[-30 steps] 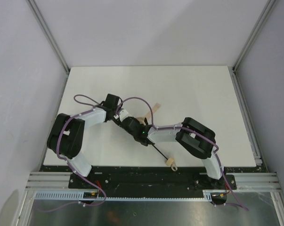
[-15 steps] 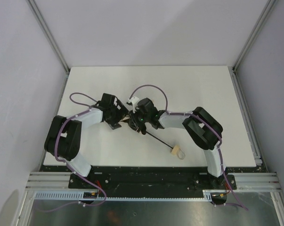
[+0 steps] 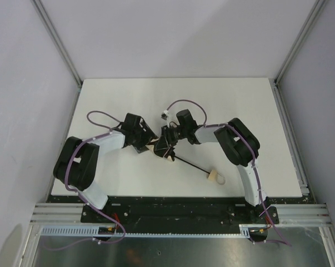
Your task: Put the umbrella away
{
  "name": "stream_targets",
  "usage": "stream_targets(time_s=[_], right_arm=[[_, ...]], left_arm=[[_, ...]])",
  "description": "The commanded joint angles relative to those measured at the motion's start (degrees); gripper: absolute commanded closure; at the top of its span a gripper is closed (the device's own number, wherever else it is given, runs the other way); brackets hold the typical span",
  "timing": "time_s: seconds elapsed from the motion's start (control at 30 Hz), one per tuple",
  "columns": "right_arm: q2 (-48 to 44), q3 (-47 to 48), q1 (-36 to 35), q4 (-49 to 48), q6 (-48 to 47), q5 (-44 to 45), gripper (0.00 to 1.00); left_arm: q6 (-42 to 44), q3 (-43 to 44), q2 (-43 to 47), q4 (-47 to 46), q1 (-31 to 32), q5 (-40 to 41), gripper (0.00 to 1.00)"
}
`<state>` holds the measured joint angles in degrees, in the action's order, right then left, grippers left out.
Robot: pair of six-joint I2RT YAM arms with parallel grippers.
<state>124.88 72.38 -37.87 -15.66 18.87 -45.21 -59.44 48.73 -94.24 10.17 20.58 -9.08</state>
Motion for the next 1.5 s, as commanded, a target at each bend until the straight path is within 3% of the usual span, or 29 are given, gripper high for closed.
stream_targets(time_s=[0.0,0.1,0.2,0.27,0.33,0.57,0.67,0.83,1.0,1.13,1.17,1.23,1.33,1.47], right_arm=[[7.9,-2.5,0.6,9.8,3.2,-2.7,1.00],[8.7,-1.6,1.4,9.9,5.1,-3.7,1.00],[8.2,-0.9,1.6,10.9,5.9,-2.9,1.00],[7.2,-0.4,1.5,11.6,6.0,-1.7,0.99],[5.3,-0.2,1.4,12.1,5.3,-0.1,0.89],[-7.1,-0.2,-1.6,18.1,-3.0,16.5,0.40],[-12.3,-1.0,-5.9,21.2,-8.4,27.6,0.33],[-16.9,-5.0,-14.6,18.8,-16.1,50.4,0.31],[-15.2,-7.9,-21.5,12.6,-21.1,70.6,0.32],[-11.9,-7.9,-23.5,11.0,-21.5,78.2,0.41],[-11.3,-7.9,-23.3,11.7,-20.8,78.0,0.47],[-10.1,-7.9,-21.9,13.5,-18.6,75.2,0.68],[-8.4,-8.0,-19.1,16.9,-14.8,65.9,0.93],[-5.8,-8.2,-15.0,19.2,-10.6,50.0,1.00]], left_arm=[[-0.4,-2.8,-3.2,2.5,3.8,3.0,0.32],[-0.7,-3.4,-3.3,1.9,4.4,4.5,0.51],[-0.7,-4.2,-2.9,1.0,4.6,5.1,0.77],[-0.7,-4.5,-2.8,0.7,4.6,5.0,0.89],[-0.6,-4.5,-2.7,0.6,4.6,4.9,0.96],[-2.8,-4.8,-1.8,1.9,4.5,4.4,1.00],[-3.1,-2.8,-2.9,5.0,4.5,3.7,1.00],[-3.2,-1.1,-4.2,8.3,4.4,3.6,1.00],[-2.9,-0.3,-4.7,10.3,4.2,3.5,1.00],[-3.0,0.0,-5.0,11.3,4.1,2.6,1.00],[-3.0,-0.1,-4.9,11.4,4.1,2.5,1.00],[-2.6,0.1,-4.7,11.4,4.0,2.3,1.00],[-1.2,1.0,-4.9,11.3,4.1,2.2,1.00],[1.5,2.6,-4.8,10.9,3.9,2.8,0.99]])
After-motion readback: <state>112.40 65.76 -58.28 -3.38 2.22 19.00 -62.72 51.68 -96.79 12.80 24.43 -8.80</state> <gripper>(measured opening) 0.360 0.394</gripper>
